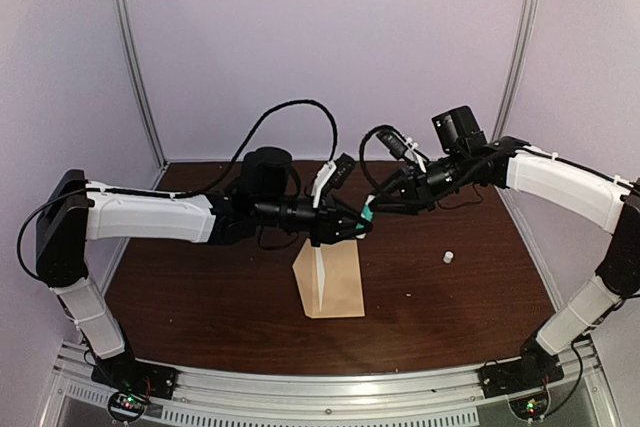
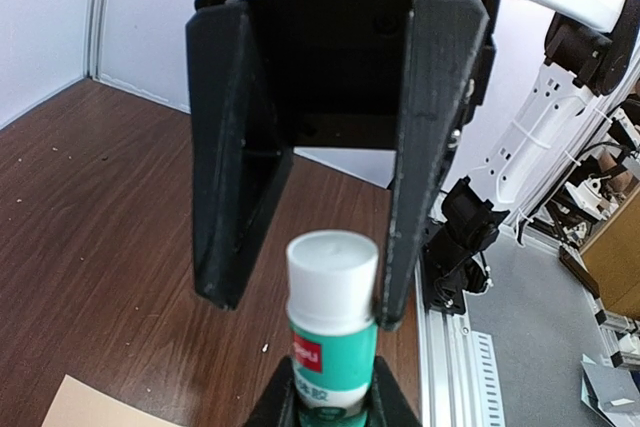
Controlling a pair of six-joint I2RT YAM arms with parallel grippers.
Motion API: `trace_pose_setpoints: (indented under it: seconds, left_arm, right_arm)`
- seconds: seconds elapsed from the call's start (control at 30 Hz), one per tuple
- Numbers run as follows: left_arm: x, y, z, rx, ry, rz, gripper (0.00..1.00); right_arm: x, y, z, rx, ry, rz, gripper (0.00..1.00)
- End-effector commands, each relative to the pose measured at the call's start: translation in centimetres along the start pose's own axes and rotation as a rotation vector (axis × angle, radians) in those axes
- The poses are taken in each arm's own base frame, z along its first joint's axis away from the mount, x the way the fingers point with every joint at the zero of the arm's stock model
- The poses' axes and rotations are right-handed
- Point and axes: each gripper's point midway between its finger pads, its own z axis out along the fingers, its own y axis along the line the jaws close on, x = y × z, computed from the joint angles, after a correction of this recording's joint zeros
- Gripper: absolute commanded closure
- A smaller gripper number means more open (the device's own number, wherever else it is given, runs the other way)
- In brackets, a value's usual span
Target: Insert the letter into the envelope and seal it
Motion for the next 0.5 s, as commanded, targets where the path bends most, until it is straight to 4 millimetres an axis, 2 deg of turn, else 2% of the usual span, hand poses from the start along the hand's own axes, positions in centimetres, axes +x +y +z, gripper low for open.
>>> trace_pose_setpoints:
  seconds: [0.0,0.2,0.27,0.37,0.47]
  left_arm:
    - [-1.9,-0.4,0.1,0.033,-0.059,0.033,0.94]
    - [-1.7,-0.3,0.2,0.032,-0.051,0.030,0.93]
    - [-1.4,-0.1,0.4,0.028,-0.037,0.021,0.86]
    - [-1.3,0.2,0.7,0.015,0.001,0.008,0.67]
    - [-1.4,0.5,0.7,-0.010,0.040,0.015,0.62]
  right_arm:
    - [-0.6,0.9,0.1,-0.038,-0.018,-0.012,0.61]
    - [-0.9,1.1,0.0,-0.052,-0.024,-0.010,0.75]
    - [-0.8,1.0,0.1,-0.048,-0.021,-0.011,0.82]
    - [-0.3,0.6,0.4,-0.022,0.012,-0.033,0.88]
    - [0.3,0.4,0.9,-0.019,0.049,-0.030,0.90]
